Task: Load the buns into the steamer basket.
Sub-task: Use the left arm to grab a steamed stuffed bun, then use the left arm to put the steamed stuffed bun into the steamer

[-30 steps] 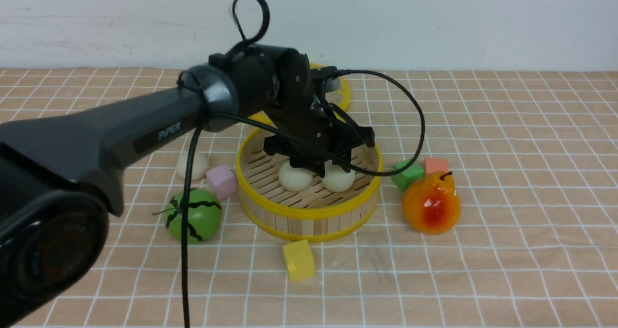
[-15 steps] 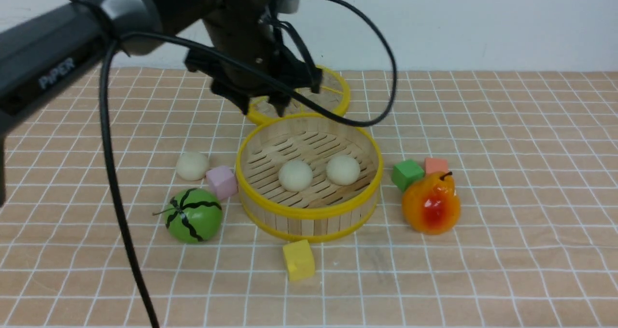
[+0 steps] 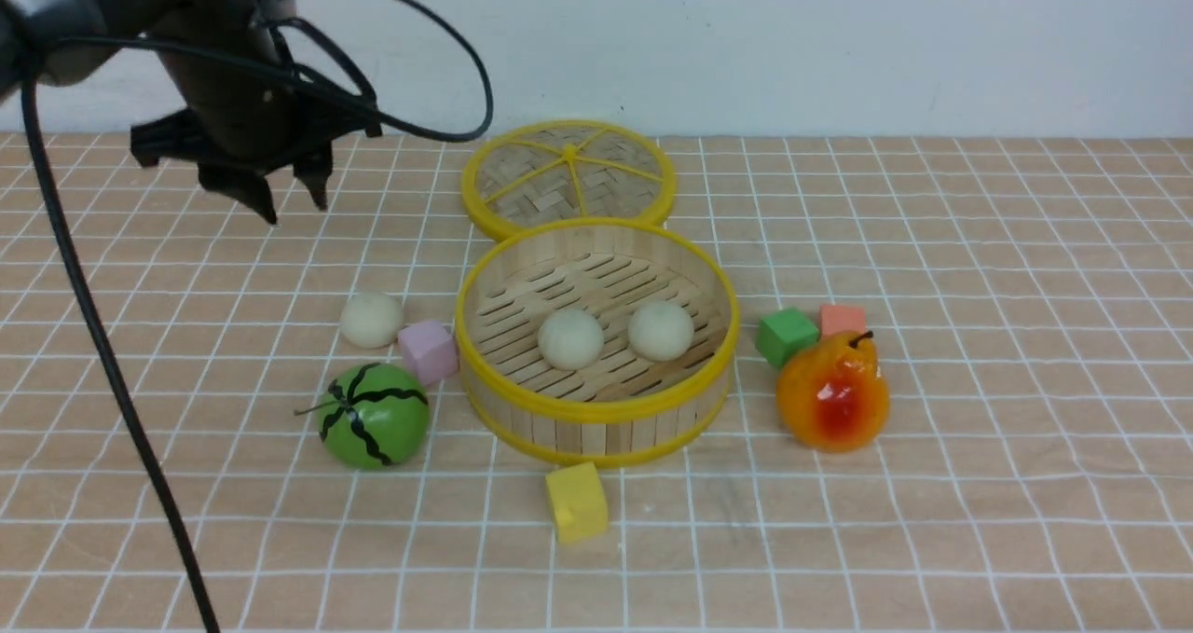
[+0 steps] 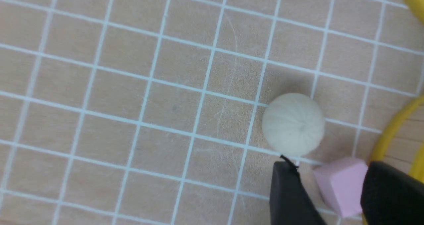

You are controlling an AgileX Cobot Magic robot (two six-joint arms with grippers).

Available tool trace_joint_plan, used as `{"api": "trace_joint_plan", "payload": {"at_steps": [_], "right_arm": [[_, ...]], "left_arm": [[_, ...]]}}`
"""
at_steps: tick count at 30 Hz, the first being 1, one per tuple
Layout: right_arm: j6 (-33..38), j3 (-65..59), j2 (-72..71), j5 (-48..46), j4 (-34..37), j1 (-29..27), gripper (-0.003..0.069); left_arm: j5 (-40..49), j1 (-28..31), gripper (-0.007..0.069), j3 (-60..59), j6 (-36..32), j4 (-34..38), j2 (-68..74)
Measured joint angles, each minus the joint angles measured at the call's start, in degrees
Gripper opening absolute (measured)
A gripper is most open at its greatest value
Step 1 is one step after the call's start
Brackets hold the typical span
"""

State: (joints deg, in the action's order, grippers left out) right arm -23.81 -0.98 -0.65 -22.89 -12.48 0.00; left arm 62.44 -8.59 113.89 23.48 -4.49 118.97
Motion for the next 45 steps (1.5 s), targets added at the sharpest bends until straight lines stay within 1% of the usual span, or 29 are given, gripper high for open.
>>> {"api": "trace_joint_plan", "payload": {"at_steps": [8,16,26,30,31,32,33,35,40,45], "right_arm": [[0.0,0.0,0.0,0.0,0.0,0.0,0.0241],[0.0,0.0,0.0,0.0,0.0,0.0,0.0241],[0.0,0.0,0.0,0.0,0.0,0.0,0.0241],[0.0,0.0,0.0,0.0,0.0,0.0,0.0241],[0.0,0.0,0.0,0.0,0.0,0.0,0.0241],[0.0,0.0,0.0,0.0,0.0,0.0,0.0241],[0.0,0.0,0.0,0.0,0.0,0.0,0.0241],[0.0,0.0,0.0,0.0,0.0,0.0,0.0241],[0.0,0.0,0.0,0.0,0.0,0.0,0.0241],[0.0,0.0,0.0,0.0,0.0,0.0,0.0241]], "left_arm": [[-3.8,0.0,0.0254,0.0,0.0,2.2,7.7],[-9.8,0.0,0.0247,0.0,0.0,2.6,10.8],[-8.6,0.0,0.0236,0.0,0.0,3.6,12.9],[-8.4,0.0,0.0186,0.0,-1.1,4.5,12.9],[-8.2,0.0,0.0134,0.0,-1.7,4.9,12.9],[-8.2,0.0,0.0127,0.0,-1.8,5.0,12.9],[-7.8,0.0,0.0090,0.1,-2.3,5.6,12.9],[-6.8,0.0,0.0000,0.5,-2.7,6.7,12.7],[-4.4,0.0,-0.0013,2.1,-4.4,7.0,11.4],[-0.6,-0.3,-0.0013,7.1,-5.7,8.2,7.9]]}}
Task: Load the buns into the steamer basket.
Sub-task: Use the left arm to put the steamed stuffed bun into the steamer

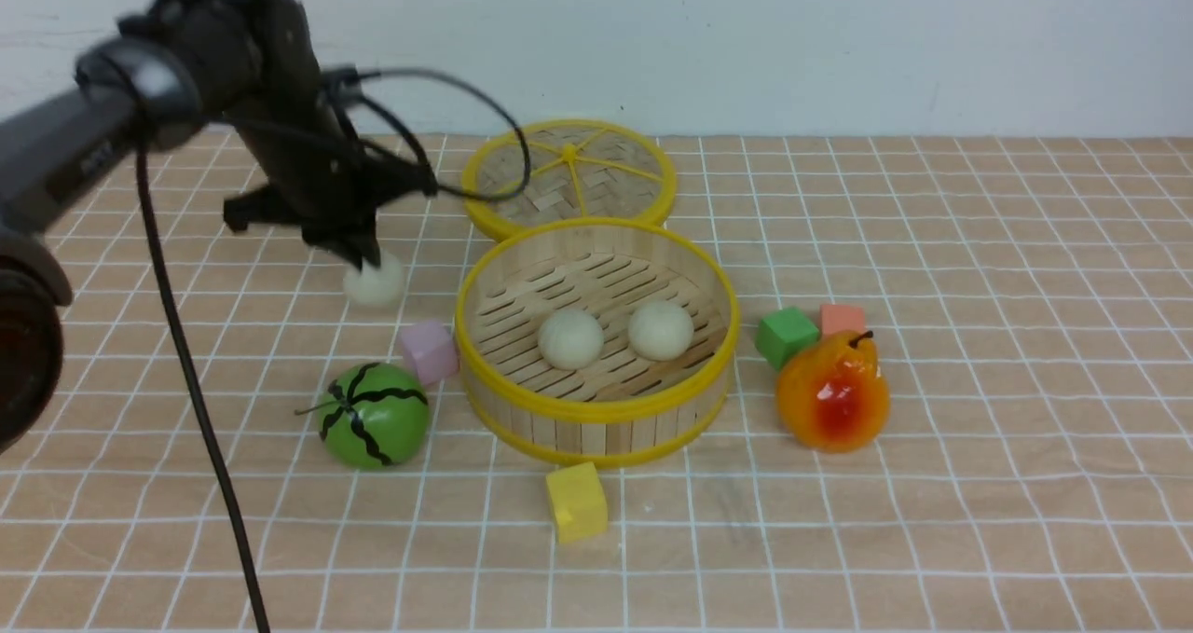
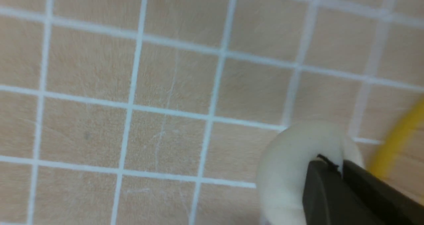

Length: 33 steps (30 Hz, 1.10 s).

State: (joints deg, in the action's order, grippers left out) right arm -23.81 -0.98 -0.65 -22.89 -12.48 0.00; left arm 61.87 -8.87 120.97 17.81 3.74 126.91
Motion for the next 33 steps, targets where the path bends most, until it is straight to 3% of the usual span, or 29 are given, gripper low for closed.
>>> {"api": "trace_joint_plan", "payload": {"at_steps": [6,12,24,30,33], "right_arm": [[0.0,0.0,0.0,0.0,0.0,0.0,0.0241],[0.0,0.0,0.0,0.0,0.0,0.0,0.0241],[0.0,0.0,0.0,0.0,0.0,0.0,0.0241],[0.0,0.0,0.0,0.0,0.0,0.0,0.0241],[0.0,0.0,0.0,0.0,0.0,0.0,0.0241]], "left_arm": [[1.3,-4.3,-0.0013,3.0,-4.3,5.7,-3.5],[0.4,-9.4,-0.0013,3.0,-6.1,6.6,-2.4],[-13.7,-12.9,0.0004,3.0,-7.0,6.6,4.5],[-18.9,-12.9,0.0060,3.0,-7.0,6.6,9.2],[-19.9,-12.9,0.0151,3.0,-6.4,6.6,10.1]]}}
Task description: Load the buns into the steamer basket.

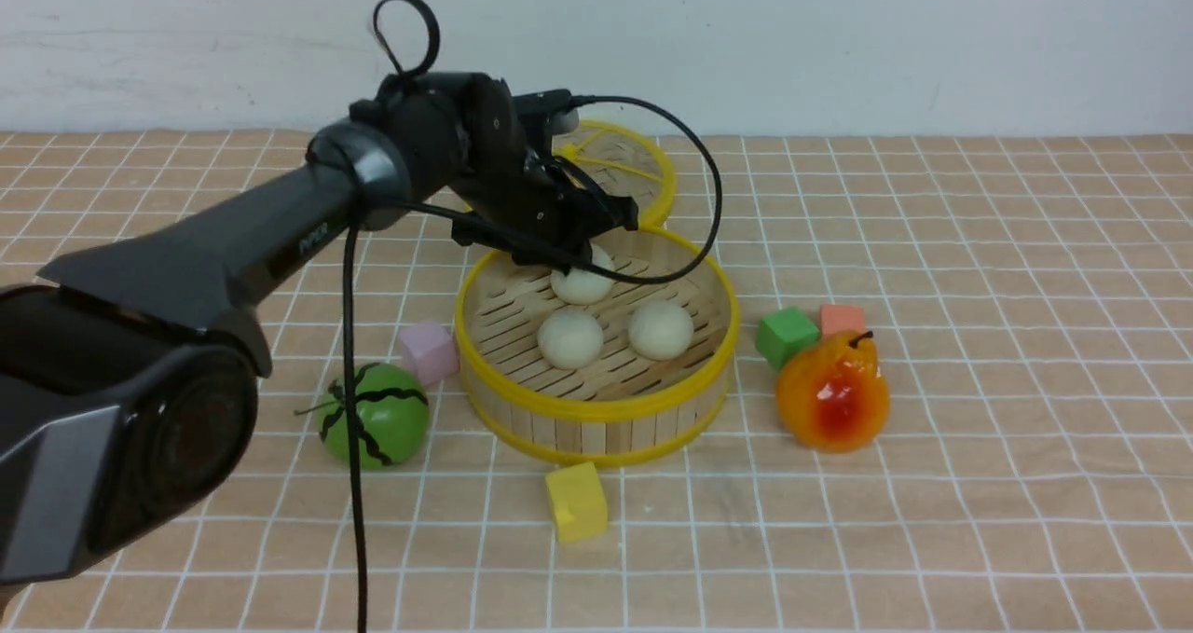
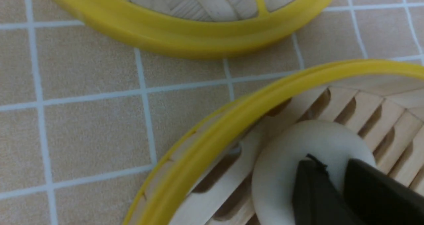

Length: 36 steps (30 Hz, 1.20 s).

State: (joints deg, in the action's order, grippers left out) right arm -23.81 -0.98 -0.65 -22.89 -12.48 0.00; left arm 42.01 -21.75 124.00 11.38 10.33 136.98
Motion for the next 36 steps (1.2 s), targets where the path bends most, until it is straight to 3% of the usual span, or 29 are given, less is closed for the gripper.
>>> {"api": "trace_joint_plan", "payload": {"at_steps": [8,14,18,27,30,32,33,36], "right_arm": [[0.0,0.0,0.0,0.0,0.0,0.0,0.0241],[0.0,0.0,0.0,0.0,0.0,0.0,0.0241],[-0.1,0.0,0.0,0.0,0.0,0.0,0.0241],[-0.1,0.0,0.0,0.0,0.0,0.0,0.0241],[-0.1,0.0,0.0,0.0,0.0,0.0,0.0241],[-0.1,0.0,0.0,0.0,0.0,0.0,0.0241],[-0.1,0.0,0.0,0.0,0.0,0.0,0.0241],[-0.1,0.0,0.0,0.0,0.0,0.0,0.0241]], "left_arm": [[8.1,0.0,0.0379,-0.1,0.4,-0.9,-3.8],[21.2,0.0,0.0395,-0.1,0.2,-4.5,-16.1],[26.7,0.1,0.0346,-0.1,-1.5,-5.0,-28.2],[28.8,0.2,0.0099,-3.7,-2.1,-5.4,-52.2],[28.8,0.2,0.0003,-14.2,-2.1,-6.2,-61.2],[28.8,0.2,-0.0013,-18.5,-2.1,-6.6,-64.4],[27.9,0.2,-0.0013,-28.1,-1.3,-7.0,-69.8],[23.8,0.2,-0.0013,-41.2,0.6,-7.4,-77.8]]}}
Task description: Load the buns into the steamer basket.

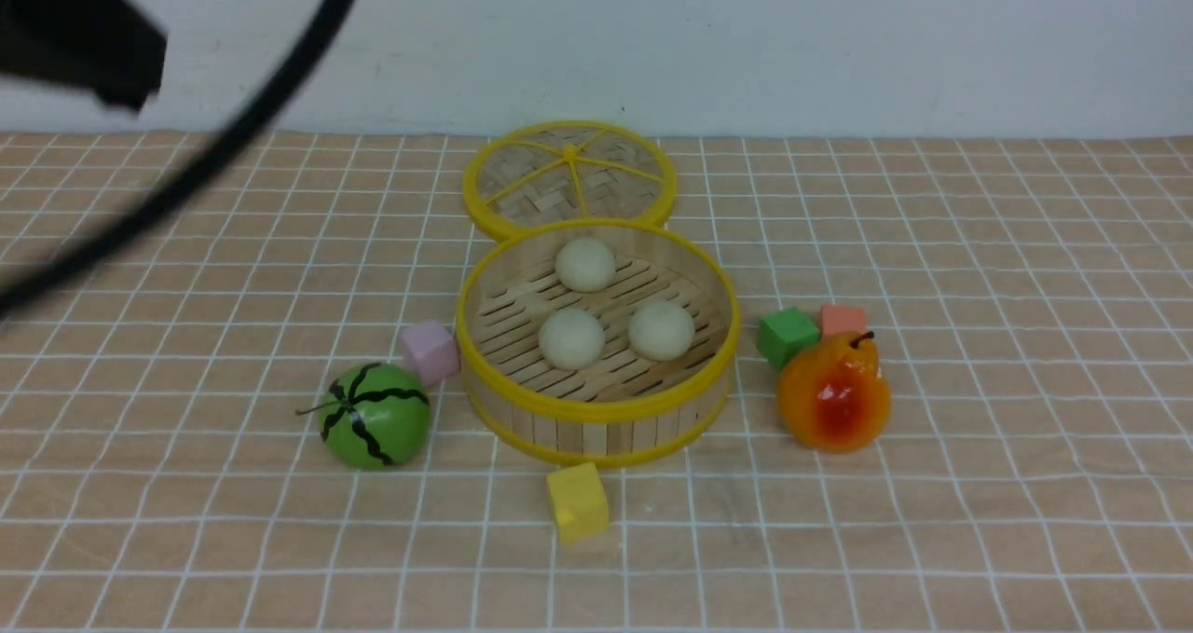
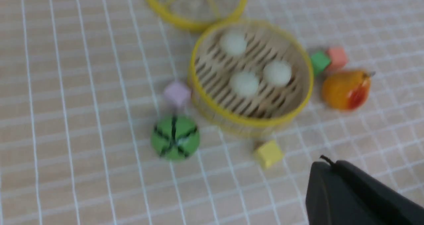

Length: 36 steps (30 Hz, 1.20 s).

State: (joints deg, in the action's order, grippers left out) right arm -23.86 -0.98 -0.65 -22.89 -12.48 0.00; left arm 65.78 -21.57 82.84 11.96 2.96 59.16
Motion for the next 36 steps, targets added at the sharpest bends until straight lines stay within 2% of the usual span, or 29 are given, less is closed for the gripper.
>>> {"api": "trace_joint_plan", "payload": {"at_steps": [3,4,7,13,17,36], "right_arm": [[0.0,0.0,0.0,0.0,0.0,0.0,0.0241],[0.0,0.0,0.0,0.0,0.0,0.0,0.0241],[0.0,0.0,0.0,0.0,0.0,0.0,0.0241],[0.0,0.0,0.0,0.0,0.0,0.0,0.0241],[0.0,0.0,0.0,0.0,0.0,0.0,0.0241],[0.0,0.0,0.0,0.0,0.0,0.0,0.0241]], "left_arm": [[-4.9,0.0,-0.0013,-10.7,1.8,-0.1,-7.3],[-8.8,0.0,-0.0013,-18.8,3.0,-0.1,-14.9],[-12.4,0.0,-0.0013,-29.0,6.2,-0.4,-24.1],[-12.5,0.0,-0.0013,-44.3,13.7,-4.4,-33.9],[-12.8,0.0,-0.0013,-47.4,14.8,-4.9,-34.2],[-15.6,0.0,-0.0013,-47.7,14.9,-5.7,-34.2]]}}
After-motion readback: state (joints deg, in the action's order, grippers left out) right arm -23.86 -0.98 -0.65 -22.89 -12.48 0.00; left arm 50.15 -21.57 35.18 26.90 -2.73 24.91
